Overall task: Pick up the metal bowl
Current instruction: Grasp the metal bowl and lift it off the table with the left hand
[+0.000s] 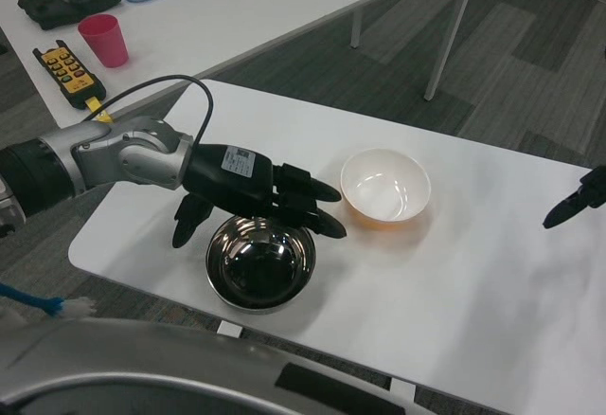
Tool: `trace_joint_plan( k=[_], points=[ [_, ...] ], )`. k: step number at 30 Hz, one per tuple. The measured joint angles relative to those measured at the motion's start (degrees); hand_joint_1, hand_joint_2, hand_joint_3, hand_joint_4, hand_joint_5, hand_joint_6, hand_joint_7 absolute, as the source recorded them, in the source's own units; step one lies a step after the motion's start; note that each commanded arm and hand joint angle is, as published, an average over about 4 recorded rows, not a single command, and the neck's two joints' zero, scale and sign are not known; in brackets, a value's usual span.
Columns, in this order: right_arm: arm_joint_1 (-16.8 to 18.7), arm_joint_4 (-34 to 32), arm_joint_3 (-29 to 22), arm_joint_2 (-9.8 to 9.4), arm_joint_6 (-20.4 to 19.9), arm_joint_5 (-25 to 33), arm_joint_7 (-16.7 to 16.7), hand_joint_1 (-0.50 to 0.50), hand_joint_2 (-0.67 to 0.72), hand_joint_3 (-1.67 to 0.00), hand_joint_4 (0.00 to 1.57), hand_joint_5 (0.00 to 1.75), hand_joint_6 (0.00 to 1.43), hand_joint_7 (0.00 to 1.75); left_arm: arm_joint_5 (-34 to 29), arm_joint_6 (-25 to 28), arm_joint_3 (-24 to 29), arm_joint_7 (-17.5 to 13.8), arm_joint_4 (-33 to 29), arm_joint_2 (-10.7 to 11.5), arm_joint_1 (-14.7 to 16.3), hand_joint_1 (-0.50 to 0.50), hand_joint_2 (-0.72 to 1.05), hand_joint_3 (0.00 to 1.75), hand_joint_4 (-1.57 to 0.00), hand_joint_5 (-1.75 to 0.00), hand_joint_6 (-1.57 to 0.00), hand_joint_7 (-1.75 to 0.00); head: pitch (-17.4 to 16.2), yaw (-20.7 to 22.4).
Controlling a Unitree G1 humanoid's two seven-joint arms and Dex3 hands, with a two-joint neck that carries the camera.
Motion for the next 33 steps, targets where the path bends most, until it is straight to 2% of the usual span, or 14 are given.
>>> trace_joint_plan(
  k=[3,11,15,19,25,33],
  points=[
    [0.0,0.4,0.2,0.0,0.0,0.0,0.0,-0.42,0.6,0.0,0.0,0.0,0.0,0.0,0.0,-0.9,0.0,0.6,0.0,0.0,0.0,-0.5,-0.28,0.0,0.0,0.0,0.0,-0.28,-0.2,0.2],
    [0.1,0.5,0.5,0.0,0.0,0.0,0.0,-0.42,0.6,0.0,0.0,0.0,0.0,0.0,0.0,-3.3,0.2,1.7,0.0,0.0,1.9,-0.5,-0.1,0.0,0.0,0.0,0.0,-0.28,0.0,0.9],
    [0.6,0.5,0.5,0.0,-0.1,0.0,0.0,-0.42,0.55,0.0,0.0,0.0,0.0,0.0,0.0,-4.4,0.2,2.3,0.0,0.0,2.8,-0.5,-0.1,0.0,-0.04,0.0,0.0,-0.24,0.1,1.1],
    [0.9,0.5,0.5,0.0,-0.1,0.0,0.0,-0.42,0.58,0.0,0.0,0.0,0.0,0.0,0.0,-5.3,0.0,3.4,-0.1,0.0,3.4,-0.5,-0.06,0.0,-0.04,0.0,0.0,-0.21,0.1,1.2],
    [0.9,0.5,0.5,0.0,-0.1,0.0,0.0,-0.42,0.6,0.0,0.0,0.0,0.0,0.0,0.0,-5.8,-2.5,5.2,-0.3,0.1,3.7,-0.5,0.01,0.0,-0.04,0.0,0.0,-0.21,0.0,1.3],
    [0.9,0.8,0.5,0.0,-0.1,0.0,0.0,-0.42,0.6,0.0,0.0,0.0,0.0,0.0,-0.1,-5.9,-4.3,5.5,0.3,0.1,4.2,-0.5,0.14,0.0,-0.04,0.0,0.0,-0.21,0.1,1.5]
  ],
)
